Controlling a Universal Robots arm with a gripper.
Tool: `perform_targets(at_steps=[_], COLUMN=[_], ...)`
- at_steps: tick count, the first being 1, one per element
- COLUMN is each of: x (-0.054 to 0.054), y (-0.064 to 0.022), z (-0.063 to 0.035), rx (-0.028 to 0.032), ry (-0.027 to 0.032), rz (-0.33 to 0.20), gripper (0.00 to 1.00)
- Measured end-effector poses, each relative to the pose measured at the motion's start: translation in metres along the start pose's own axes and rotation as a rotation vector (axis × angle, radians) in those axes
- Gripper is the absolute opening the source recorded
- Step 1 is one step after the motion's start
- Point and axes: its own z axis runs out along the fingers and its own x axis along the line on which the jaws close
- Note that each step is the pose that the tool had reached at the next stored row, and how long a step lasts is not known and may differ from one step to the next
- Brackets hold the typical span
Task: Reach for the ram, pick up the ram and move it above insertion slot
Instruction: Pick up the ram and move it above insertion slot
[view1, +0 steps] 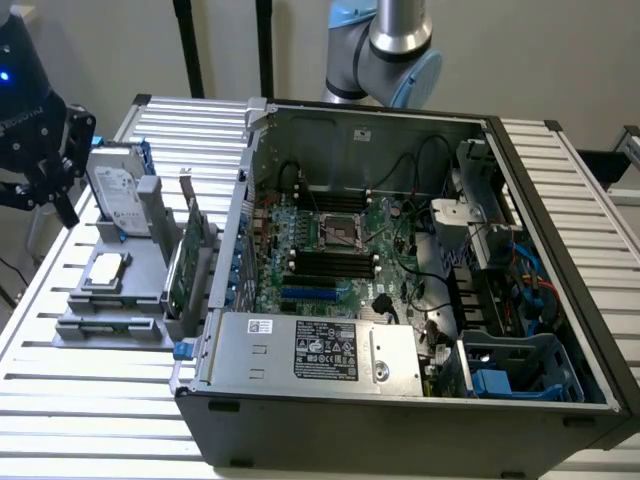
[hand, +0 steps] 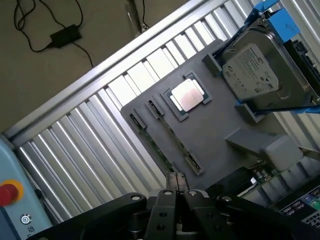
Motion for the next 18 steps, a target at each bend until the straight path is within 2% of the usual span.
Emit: perform_targets(at_steps=[5, 18], x=[0.0, 0.0], y=[-0.0001, -0.0002], z=[0.0016, 0.0055], rx=[0.003, 0.0164], ry=[0.0015, 0.0018], rz=[-0.092, -0.328], gripper=[0.11, 0.11])
